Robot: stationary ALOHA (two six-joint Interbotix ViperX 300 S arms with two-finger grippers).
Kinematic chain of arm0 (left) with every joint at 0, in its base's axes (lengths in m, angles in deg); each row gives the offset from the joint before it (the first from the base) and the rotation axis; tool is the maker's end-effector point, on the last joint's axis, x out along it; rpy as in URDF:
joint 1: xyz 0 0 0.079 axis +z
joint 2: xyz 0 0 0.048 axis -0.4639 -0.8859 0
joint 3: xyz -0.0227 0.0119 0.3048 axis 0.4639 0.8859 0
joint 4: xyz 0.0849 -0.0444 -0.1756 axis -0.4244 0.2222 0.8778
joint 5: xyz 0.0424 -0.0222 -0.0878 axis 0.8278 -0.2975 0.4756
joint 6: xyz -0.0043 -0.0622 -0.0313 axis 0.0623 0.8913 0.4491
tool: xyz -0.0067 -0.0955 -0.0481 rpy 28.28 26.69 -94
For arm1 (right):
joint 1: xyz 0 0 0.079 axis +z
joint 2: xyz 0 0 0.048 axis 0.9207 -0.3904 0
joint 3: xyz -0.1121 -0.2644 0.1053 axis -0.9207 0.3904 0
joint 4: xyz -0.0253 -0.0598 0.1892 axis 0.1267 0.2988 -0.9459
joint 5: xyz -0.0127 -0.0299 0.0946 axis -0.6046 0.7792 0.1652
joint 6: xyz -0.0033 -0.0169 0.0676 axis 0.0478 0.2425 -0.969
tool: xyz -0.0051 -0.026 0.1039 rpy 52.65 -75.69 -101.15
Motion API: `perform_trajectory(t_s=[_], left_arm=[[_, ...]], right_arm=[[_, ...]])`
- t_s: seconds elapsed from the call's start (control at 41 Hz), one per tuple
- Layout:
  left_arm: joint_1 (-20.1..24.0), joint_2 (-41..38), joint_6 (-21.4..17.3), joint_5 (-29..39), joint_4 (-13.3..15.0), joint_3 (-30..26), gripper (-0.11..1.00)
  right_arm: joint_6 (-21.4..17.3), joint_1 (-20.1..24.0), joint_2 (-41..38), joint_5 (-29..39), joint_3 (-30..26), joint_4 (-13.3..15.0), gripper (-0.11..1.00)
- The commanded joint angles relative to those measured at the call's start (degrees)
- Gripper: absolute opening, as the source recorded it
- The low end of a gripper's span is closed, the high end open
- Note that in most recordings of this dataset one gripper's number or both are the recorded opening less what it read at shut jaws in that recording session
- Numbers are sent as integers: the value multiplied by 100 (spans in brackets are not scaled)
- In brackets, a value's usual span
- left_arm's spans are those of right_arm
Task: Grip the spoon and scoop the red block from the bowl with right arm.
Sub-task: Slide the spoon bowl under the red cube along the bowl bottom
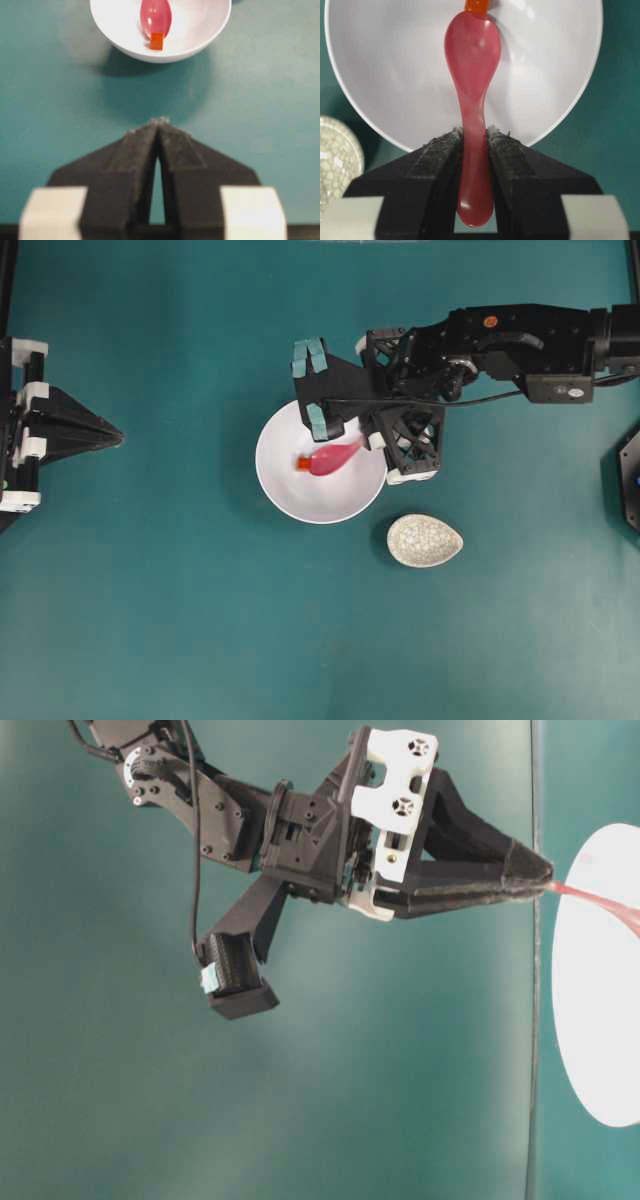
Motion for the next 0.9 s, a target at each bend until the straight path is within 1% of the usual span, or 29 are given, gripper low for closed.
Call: perform_trajectory(t_s=[0.0,0.415,0.707,0.878], left_arm=[[18,-26,9,-44,-9,-62,0],[18,-18,9,-53,-9,-62,0],[18,-18,18,-44,-9,-62,0],[18,-18,18,-44,-9,-62,0]], right_arm=[[-9,26,62,-88,-202,0,24],[-26,114,18,-229,-272,-9,24],[-35,114,18,-466,-272,-18,24],[-44,114,18,-475,-272,-18,24]])
